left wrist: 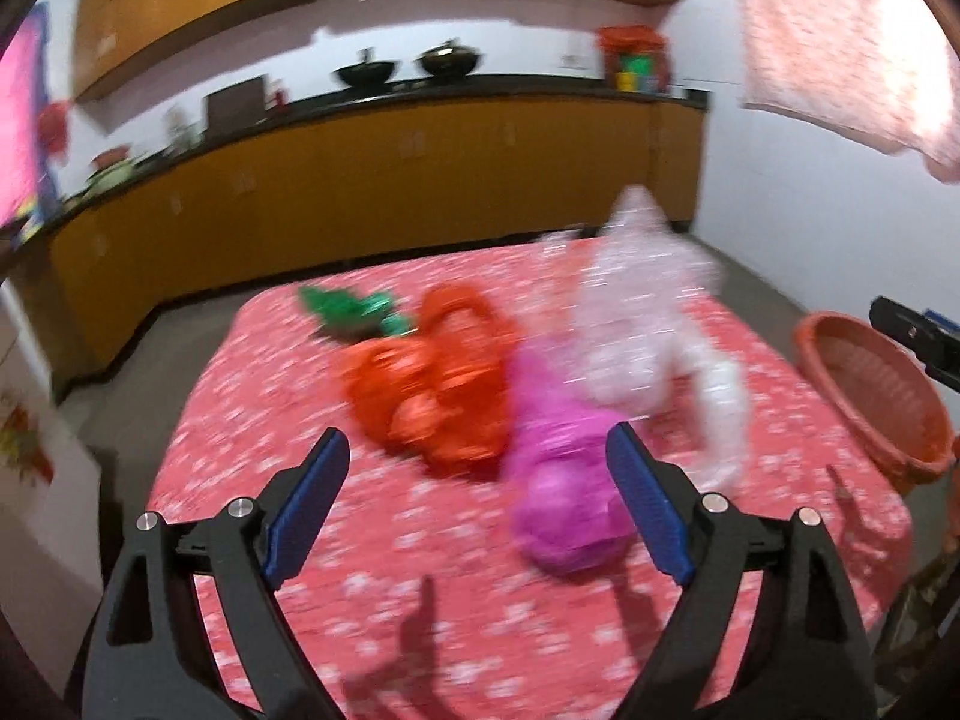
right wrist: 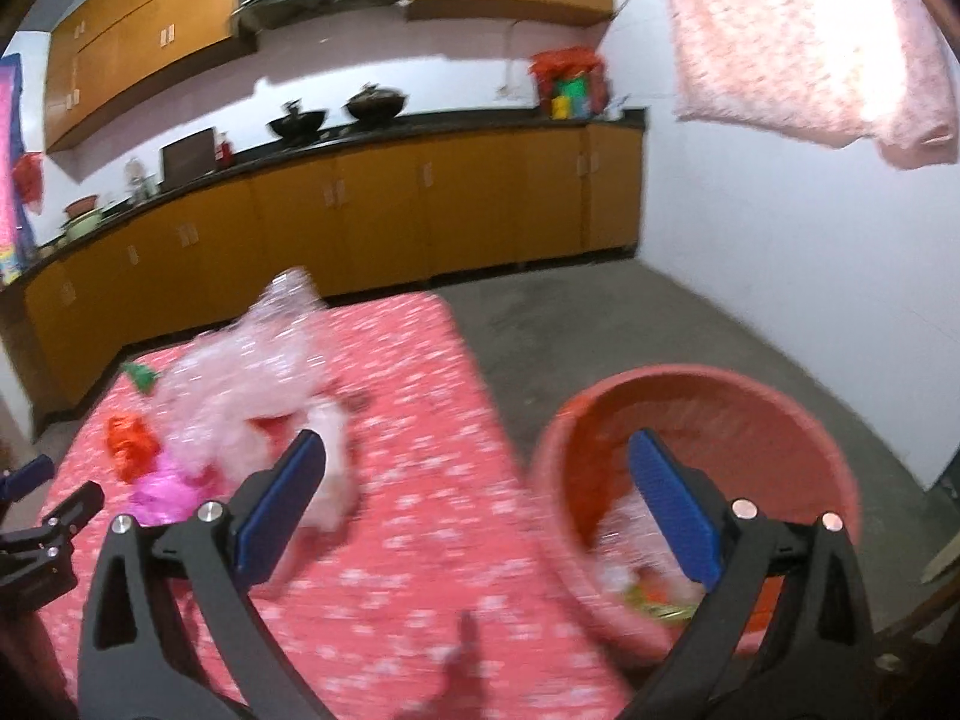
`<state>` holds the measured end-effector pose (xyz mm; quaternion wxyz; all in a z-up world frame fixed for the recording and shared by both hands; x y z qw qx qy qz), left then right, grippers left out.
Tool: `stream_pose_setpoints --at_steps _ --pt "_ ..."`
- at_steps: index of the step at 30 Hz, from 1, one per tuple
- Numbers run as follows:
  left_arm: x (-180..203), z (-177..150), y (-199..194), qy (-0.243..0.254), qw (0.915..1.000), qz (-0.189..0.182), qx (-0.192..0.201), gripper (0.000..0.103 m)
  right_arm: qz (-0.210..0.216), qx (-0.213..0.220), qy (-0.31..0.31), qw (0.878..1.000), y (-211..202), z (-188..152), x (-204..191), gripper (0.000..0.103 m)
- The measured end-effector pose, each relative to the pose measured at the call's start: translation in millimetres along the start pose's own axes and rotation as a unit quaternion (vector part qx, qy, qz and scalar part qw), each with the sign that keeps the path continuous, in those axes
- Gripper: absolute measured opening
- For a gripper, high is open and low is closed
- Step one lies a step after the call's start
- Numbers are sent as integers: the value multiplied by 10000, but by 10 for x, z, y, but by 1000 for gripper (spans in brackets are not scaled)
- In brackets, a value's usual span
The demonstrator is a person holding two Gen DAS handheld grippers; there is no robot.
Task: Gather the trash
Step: 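Move both open tools back over the remaining bags on the table, then grasp the white plastic bag with the right tool while the left tool grasps bubble wrap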
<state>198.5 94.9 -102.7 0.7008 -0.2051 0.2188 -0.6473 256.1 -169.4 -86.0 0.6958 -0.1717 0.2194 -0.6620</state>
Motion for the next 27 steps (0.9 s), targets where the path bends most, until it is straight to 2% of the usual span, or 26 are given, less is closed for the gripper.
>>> stream_pose_setpoints --at_steps 3,7,14,18,21,23,27 --pt "-288 -59 -23 -221 9996 185 4 87 181 -247 -58 9995 175 -76 -305 96" --pt "-528 -101 -59 -409 9986 342 25 88 298 -668 -26 9973 464 -171 -572 84" --pt "-745 -128 -35 -599 9974 397 4 88 190 -1121 -2 9935 797 -298 -734 77" --pt "-742 -151 7 -622 9975 319 -39 88 121 -1289 -177 9914 887 -371 -802 72" --pt "-665 -143 30 -584 9980 217 -56 88 131 -1454 -232 9890 933 -439 -830 62" --pt "-598 -132 40 -544 9984 139 -60 88 149 -1568 -241 9872 955 -482 -819 52" --pt "-427 -101 65 -457 9989 -60 -58 91 193 -1619 -172 9865 932 -527 -774 43"
Point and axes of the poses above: each gripper's, at about its wrist camera, not at the fingertips, and y roughly the way its jaws point, x to its right, z to its top, the point moved 7 cm from there along y, roughly the way its jaws point, and after that the axes turned 1 degree about -z, right-handed, at the moved point
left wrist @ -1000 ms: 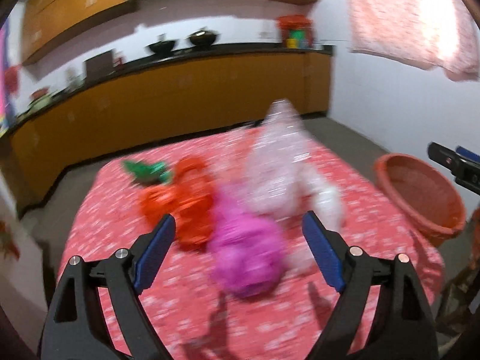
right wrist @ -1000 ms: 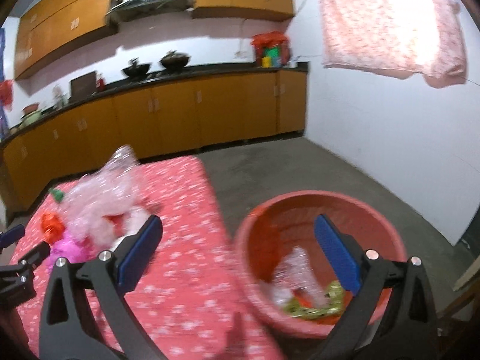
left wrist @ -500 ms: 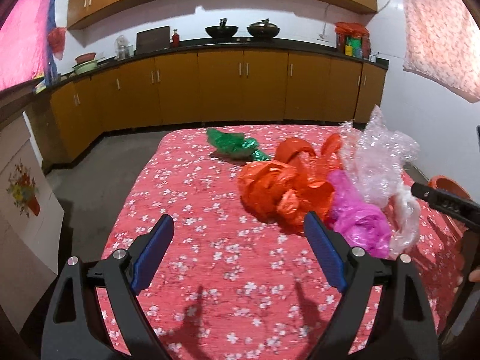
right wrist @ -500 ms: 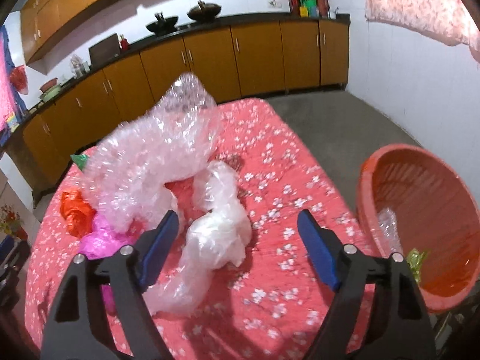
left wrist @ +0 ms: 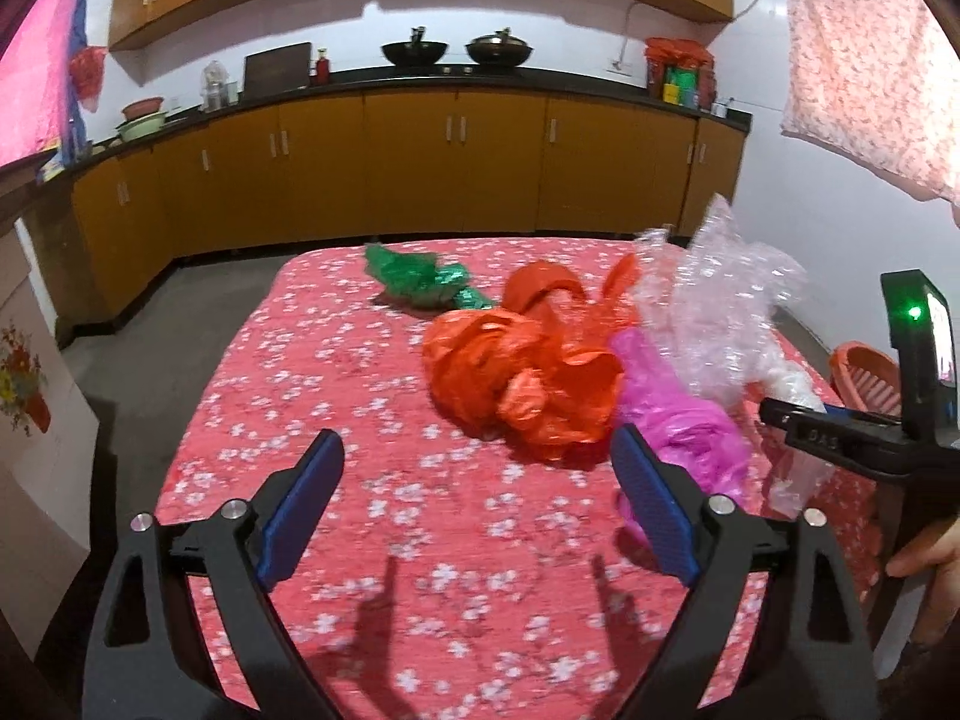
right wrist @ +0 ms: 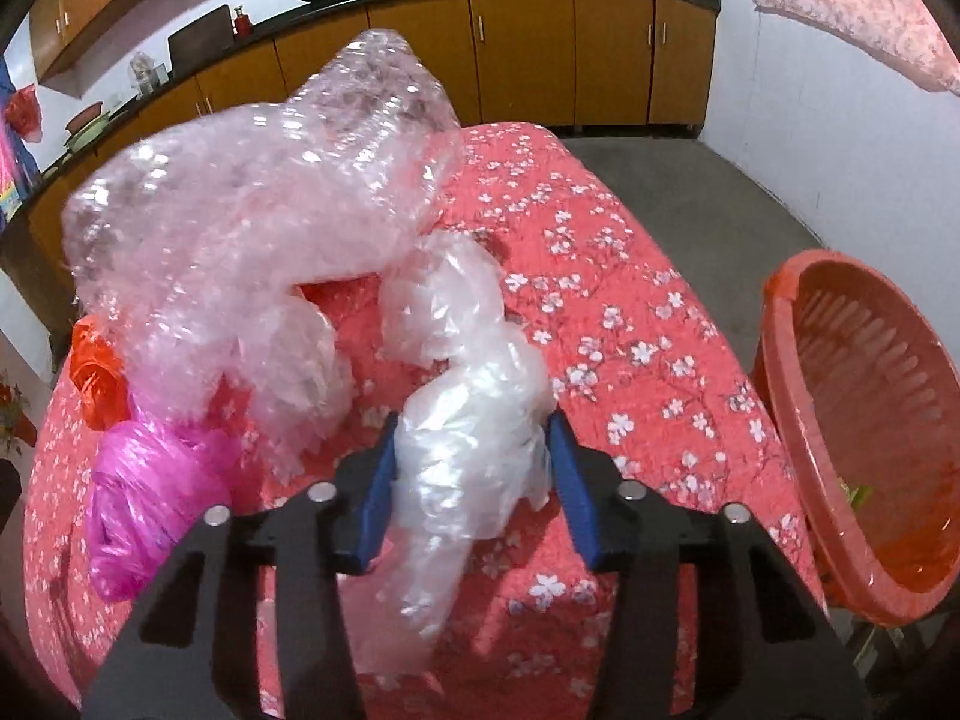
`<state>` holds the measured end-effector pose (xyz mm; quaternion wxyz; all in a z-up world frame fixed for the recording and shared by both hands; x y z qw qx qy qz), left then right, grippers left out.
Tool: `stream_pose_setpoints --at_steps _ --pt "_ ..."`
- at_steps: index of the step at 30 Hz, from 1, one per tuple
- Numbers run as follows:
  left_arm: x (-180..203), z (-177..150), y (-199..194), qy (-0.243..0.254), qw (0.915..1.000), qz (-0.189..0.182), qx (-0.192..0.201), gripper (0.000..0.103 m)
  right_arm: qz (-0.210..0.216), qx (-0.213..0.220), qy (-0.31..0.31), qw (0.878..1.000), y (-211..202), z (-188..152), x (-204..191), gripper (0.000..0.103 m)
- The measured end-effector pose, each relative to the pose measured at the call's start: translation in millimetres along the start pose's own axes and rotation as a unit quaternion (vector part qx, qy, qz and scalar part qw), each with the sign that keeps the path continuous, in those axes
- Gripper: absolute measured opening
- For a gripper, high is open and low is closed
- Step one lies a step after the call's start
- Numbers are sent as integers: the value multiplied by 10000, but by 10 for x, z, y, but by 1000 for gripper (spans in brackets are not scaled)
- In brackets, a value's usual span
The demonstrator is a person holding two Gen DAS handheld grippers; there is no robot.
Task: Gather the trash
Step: 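Grasp the white plastic bag with the right tool while the left tool grasps bubble wrap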
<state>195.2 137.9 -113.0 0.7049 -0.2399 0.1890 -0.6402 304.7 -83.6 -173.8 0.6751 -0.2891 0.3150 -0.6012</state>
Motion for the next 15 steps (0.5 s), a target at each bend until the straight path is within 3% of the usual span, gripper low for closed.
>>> stream_pose_setpoints --at_steps 15 --pt "526 63 73 336 9986 -416 -12 92 -294 132 324 9990 -230 -189 549 37"
Point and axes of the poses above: each gripper's, at about its wrist camera, not at the fingertips, and y roughly the way its jaws point, x to its right, z to its top, the point moved 7 cm from there along y, roughly the way its jaws point, and after that the axes turned 1 degree about -z, right-handed, at the moved point
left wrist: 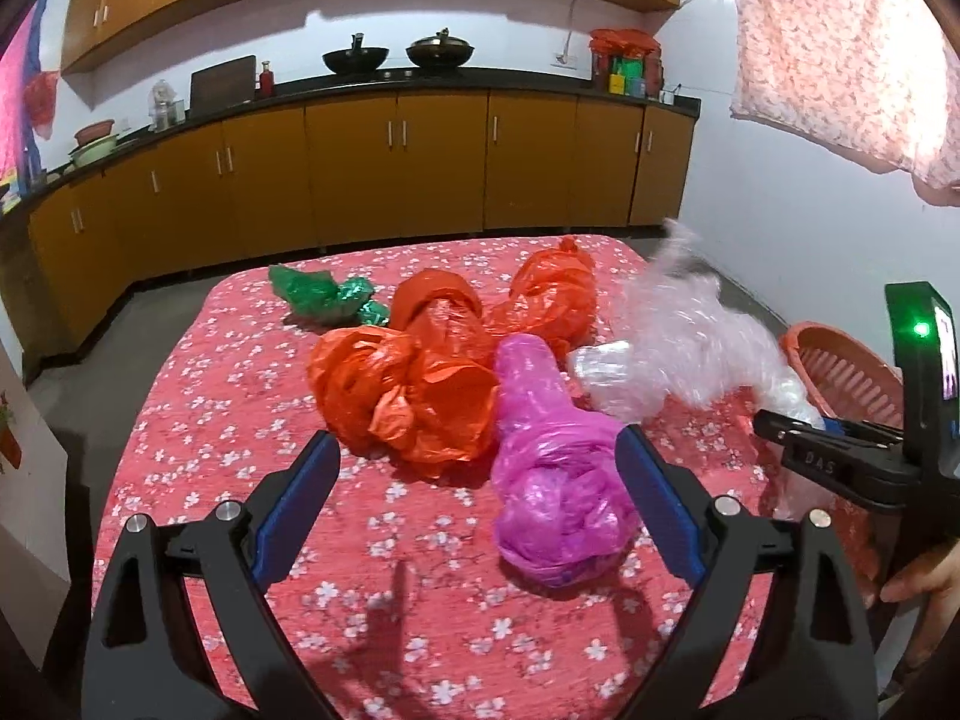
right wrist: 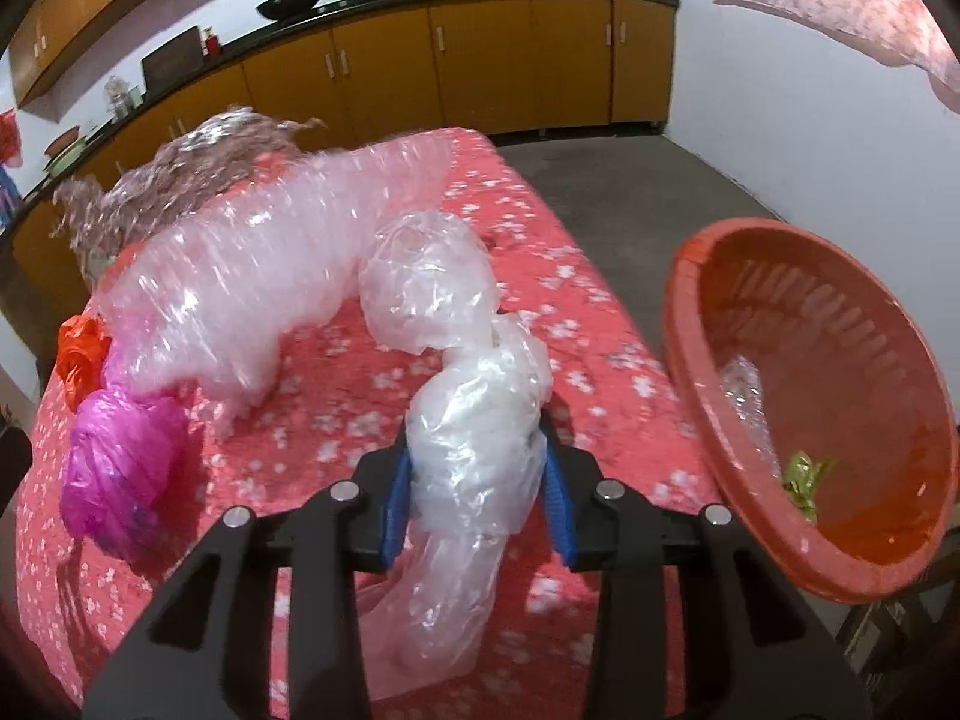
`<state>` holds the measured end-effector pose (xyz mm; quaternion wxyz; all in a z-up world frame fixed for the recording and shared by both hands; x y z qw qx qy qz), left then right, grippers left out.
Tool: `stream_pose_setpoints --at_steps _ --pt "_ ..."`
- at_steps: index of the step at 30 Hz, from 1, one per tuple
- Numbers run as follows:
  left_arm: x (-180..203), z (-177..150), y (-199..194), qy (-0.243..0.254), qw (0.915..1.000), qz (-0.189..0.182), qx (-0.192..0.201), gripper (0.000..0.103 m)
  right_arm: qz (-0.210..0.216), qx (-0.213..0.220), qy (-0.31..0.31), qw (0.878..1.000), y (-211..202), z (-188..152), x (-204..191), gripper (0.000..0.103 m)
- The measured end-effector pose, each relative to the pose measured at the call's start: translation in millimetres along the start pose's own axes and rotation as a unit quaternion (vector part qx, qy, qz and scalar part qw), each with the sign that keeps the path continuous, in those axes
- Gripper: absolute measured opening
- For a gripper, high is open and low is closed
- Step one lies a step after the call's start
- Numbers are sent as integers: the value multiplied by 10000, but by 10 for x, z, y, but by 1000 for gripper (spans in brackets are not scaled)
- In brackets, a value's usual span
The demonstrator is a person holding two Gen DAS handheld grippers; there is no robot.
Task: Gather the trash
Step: 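Grasp the white plastic bag with the right tool while the left tool grasps bubble wrap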
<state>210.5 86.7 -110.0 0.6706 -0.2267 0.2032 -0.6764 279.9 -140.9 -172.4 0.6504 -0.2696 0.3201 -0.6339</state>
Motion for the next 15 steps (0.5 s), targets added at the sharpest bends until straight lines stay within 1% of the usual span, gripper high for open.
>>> stream_pose_setpoints --at_steps 4,9,12,15 --pt "38 15 15 7 10000 -35 -21 92 -50 29 99 9999 -26 -19 126 37" --pt "141 68 5 62 9999 -86 19 92 -153 133 81 9998 -92 -28 226 37" --pt "252 143 -2 121 9997 -183 82 92 -182 199 85 9996 -165 -31 302 37" --pt "448 251 9 221 9991 -342 146 92 -200 259 143 9994 -250 -26 402 37"
Point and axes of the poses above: each gripper's, at about its wrist camera, not at the fingertips, and y roughly the way its jaws point, x to its right, z to its top, the point moved 7 cm from there along y, roughly the way its jaws point, and after that the axes turned 1 degree about -z, right-handed, at the moved point
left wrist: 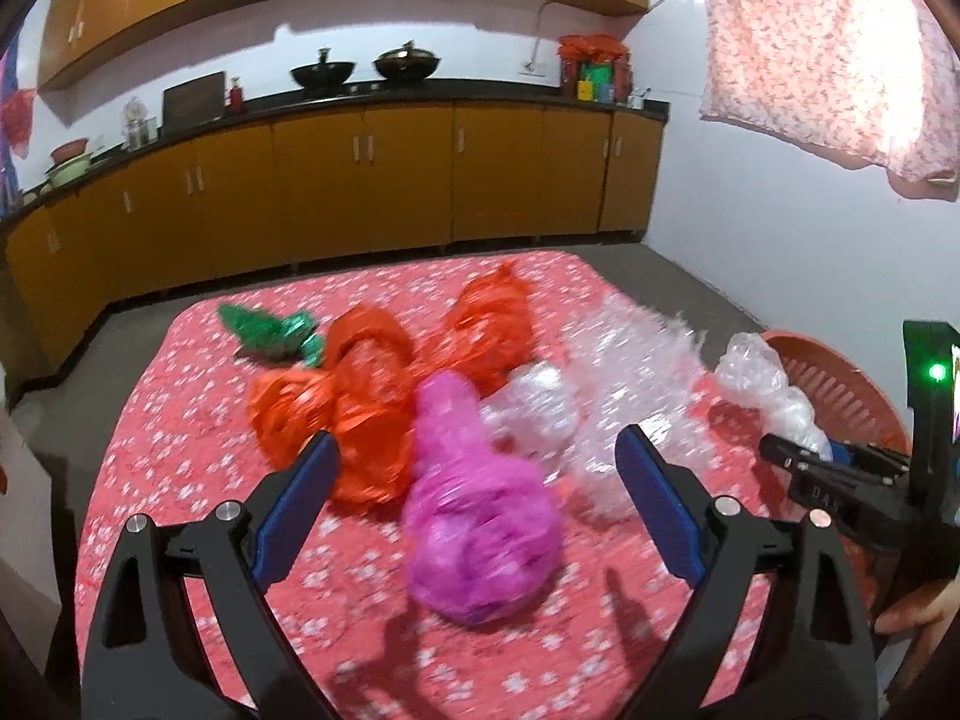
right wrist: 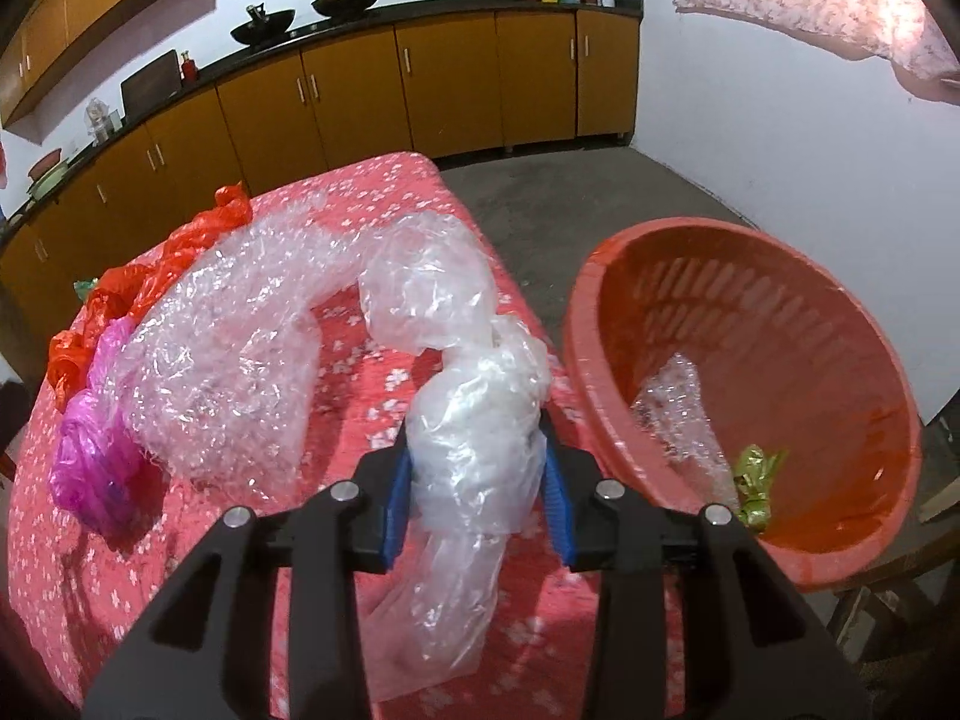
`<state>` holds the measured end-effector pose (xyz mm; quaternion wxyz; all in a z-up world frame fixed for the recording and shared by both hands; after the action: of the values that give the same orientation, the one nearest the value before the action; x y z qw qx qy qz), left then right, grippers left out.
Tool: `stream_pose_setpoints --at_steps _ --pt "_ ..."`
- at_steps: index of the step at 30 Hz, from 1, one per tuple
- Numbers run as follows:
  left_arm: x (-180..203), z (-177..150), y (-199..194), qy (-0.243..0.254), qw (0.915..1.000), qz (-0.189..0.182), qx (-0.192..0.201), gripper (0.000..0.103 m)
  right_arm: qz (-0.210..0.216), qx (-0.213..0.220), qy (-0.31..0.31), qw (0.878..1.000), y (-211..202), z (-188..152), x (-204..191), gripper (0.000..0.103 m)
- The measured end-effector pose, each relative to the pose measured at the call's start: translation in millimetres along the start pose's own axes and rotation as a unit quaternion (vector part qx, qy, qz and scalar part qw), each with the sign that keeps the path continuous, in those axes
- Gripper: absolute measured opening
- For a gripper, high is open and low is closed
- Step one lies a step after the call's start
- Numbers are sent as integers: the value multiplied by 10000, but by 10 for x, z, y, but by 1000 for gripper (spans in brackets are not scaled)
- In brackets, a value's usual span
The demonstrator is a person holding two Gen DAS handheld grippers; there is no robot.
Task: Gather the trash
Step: 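Grasp the white plastic bag with the right tool while the left tool grasps bubble wrap, then carry the white bag and bubble wrap toward the red basket with both tools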
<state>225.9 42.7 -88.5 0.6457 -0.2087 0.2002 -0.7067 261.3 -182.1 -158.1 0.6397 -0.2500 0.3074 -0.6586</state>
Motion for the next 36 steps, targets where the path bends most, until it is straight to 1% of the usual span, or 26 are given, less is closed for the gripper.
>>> stream_pose_setpoints --at_steps 3,4,7,10,14,20,23,25,26,27,28,29,31,34,36 --pt "194 72 33 151 9998 -159 30 92 -26 64 84 9999 -86 14 127 37" --pt "308 104 67 268 9994 -219 18 92 -41 84 108 9999 -109 15 176 37" --pt "515 132 160 490 9984 -273 -9 92 -94 145 195 9997 -201 25 340 37" --pt "675 114 294 613 9976 -290 -130 92 -171 196 294 9992 -284 27 521 37" --pt "733 83 457 602 9974 -227 -311 91 -243 226 388 9987 -335 15 692 37" --pt "768 104 621 491 9969 -235 -567 79 -312 231 522 9979 -358 -12 907 37" --pt "830 85 687 551 9959 -208 -688 68 -337 217 583 9975 -352 -30 989 37" --pt "851 69 704 577 9953 -209 -750 56 -345 211 628 9972 -351 -43 1034 37" --pt "861 60 708 582 9950 -224 -779 53 -348 210 641 9971 -353 -48 1042 37" --pt "869 50 712 587 9948 -237 -796 46 -354 209 655 9970 -352 -51 1058 37" --pt "882 45 707 604 9946 -250 -800 40 -360 213 664 9969 -355 -55 1062 37" --pt "892 43 701 620 9946 -258 -794 37 -366 216 673 9968 -359 -58 1067 37" --pt "905 45 681 644 9944 -296 -780 25 -369 226 689 9967 -366 -48 1071 37" --pt "924 67 634 664 9944 -400 -725 14 -385 258 701 9965 -375 -25 1056 37" --pt "944 94 593 681 9943 -464 -670 11 -397 284 709 9963 -392 -17 1058 37"
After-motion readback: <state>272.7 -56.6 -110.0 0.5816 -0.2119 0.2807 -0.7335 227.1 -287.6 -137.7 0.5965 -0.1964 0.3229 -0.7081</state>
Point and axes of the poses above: each gripper's, at about its wrist camera, not at the fingertips, and y roughly the way its jaws point, x to its right, z to its top, the point moved 7 cm from there along y, roughly the way its jaws point, and after that the axes turned 1 degree about -z, right-handed, at the moved point
